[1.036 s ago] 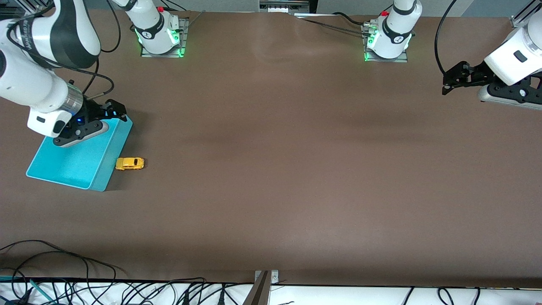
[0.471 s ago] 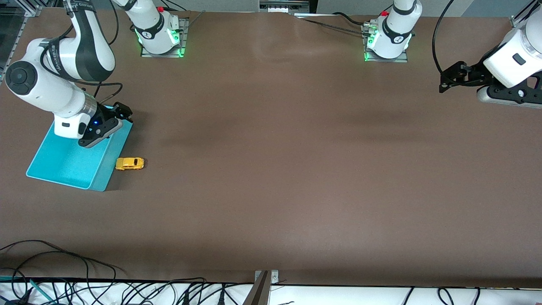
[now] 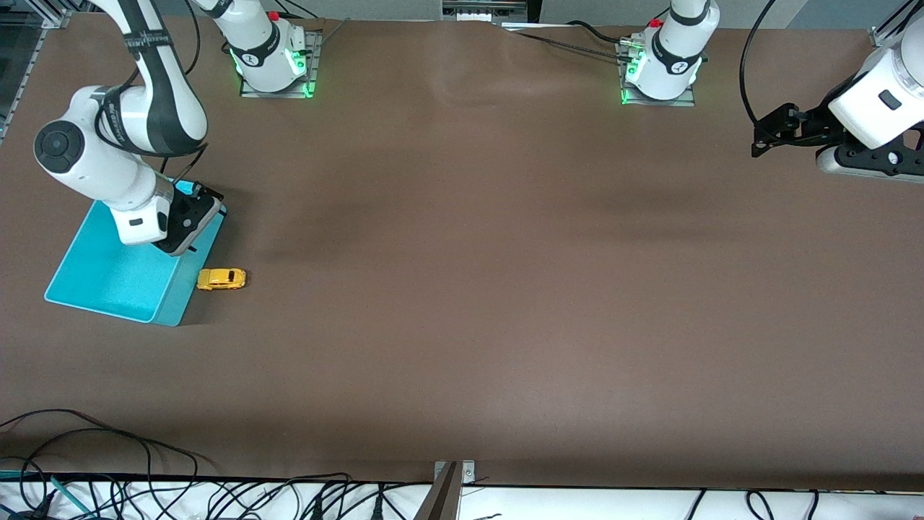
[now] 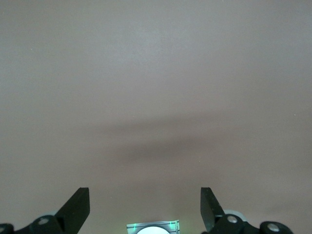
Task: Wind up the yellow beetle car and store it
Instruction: 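Reach the right gripper to the car beside the box and grasp it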
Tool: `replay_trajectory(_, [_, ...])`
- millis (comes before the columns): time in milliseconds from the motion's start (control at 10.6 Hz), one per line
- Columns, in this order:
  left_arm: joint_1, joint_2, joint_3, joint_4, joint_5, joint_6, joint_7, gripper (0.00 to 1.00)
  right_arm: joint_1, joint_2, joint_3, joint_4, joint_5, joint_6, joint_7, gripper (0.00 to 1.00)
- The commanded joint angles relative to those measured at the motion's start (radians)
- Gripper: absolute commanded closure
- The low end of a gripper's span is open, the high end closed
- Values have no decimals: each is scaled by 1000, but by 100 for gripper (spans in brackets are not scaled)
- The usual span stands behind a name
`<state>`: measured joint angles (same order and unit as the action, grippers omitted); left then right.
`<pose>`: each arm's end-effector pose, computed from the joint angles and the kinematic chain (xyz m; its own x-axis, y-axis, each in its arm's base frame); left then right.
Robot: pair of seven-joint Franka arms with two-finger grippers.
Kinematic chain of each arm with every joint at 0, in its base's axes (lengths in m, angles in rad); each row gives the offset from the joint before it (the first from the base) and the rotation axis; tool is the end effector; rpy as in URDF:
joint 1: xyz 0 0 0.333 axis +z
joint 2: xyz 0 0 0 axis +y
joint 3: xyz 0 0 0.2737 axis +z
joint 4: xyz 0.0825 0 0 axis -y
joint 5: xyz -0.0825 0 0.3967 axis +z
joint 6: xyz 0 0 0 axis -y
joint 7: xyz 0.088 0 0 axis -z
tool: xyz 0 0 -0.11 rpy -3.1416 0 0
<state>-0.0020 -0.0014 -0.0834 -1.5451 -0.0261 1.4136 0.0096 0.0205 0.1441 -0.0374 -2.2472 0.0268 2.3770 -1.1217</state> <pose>0.5471 -0.0501 0.5796 0.9867 -0.0982 -0.1294 -0.0954 -0.9951 0.0272 0.5381 -0.0090 0.2469 0.4664 0.8846 0.0054 0.8845 -0.4662 -0.0185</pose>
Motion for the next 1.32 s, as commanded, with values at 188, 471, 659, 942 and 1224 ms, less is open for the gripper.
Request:
replay_trajectory(188, [-1, 9, -6, 51, -3, -25, -13, 0, -28, 127, 8, 3, -1, 212, -332, 0])
replay_trajectory(471, [-1, 9, -6, 51, 3, -25, -11, 0, -45, 195, 10, 4, 2, 332, -490, 0])
replay_trajectory(659, [-1, 9, -6, 51, 3, -25, -11, 0, -47, 235, 10, 11, 5, 386, -539, 0])
replay_trajectory(942, [-1, 11, -4, 51, 5, -25, -11, 0, -48, 268, 11, 14, 4, 422, -590, 0])
replay_trajectory(1224, [-1, 11, -4, 51, 5, -25, -11, 0, -48, 293, 11, 43, 7, 423, -644, 2])
